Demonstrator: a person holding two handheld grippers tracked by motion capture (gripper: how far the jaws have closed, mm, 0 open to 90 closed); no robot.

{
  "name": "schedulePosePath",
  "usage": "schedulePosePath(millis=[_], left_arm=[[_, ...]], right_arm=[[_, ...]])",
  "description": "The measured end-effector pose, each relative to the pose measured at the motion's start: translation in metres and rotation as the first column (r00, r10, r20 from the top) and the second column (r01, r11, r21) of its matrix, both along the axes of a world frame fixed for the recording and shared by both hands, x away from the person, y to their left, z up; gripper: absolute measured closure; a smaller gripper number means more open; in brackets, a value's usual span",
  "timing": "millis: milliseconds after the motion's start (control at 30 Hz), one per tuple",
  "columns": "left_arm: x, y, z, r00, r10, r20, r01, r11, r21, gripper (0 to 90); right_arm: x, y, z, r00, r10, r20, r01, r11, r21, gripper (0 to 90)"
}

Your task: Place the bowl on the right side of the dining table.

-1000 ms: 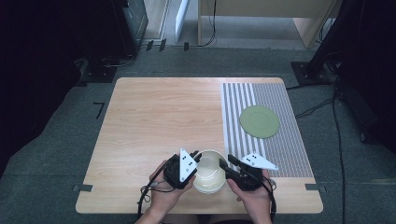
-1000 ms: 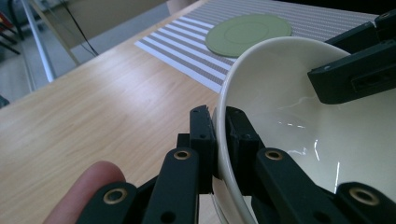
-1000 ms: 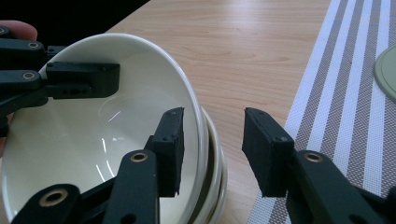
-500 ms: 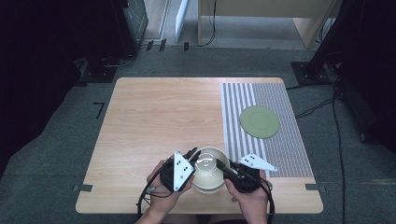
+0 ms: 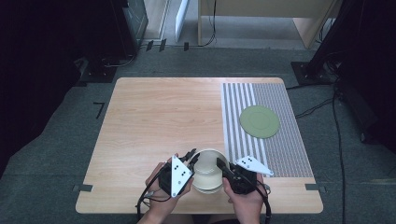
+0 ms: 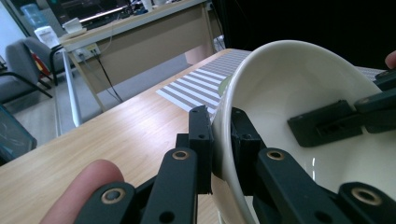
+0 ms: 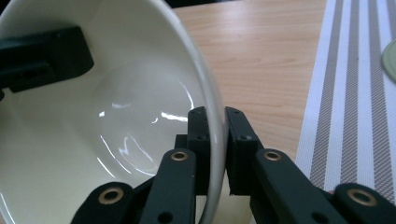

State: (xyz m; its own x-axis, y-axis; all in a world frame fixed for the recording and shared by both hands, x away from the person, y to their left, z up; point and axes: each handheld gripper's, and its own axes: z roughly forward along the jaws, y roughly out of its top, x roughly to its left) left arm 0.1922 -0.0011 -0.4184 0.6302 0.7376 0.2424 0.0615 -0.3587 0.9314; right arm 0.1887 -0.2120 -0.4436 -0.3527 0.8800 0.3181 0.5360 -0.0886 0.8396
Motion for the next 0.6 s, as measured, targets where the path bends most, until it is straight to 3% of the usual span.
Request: schedulePosePath(millis=[167,333,433,600], left_arm=[[-0.001,0.005,0.000,0.9997,0.002,-0.026,-0.003,0.9990,-0.044,81.7],[0.002,0.015,0.002,0.9952,-0.044,-0.087,0.035,0.9940,-0.104,77.0],[0.001,0.019,0.003,0.9958,-0.047,-0.078,0.038,0.9926,-0.116,74.7],[0.003,0.032,0.007,0.9923,-0.067,-0.104,0.043,0.9743,-0.221,58.3]], right_arm=[[-0.002,0.004,0.004,0.9976,-0.018,0.066,0.023,0.9975,-0.067,84.8],[-0.003,0.008,0.010,0.9916,-0.016,0.128,0.032,0.9913,-0.128,84.9],[-0.003,0.008,0.013,0.9875,-0.021,0.156,0.045,0.9872,-0.153,84.8],[0.000,0.001,0.018,0.9812,-0.049,0.187,0.079,0.9844,-0.157,84.8]])
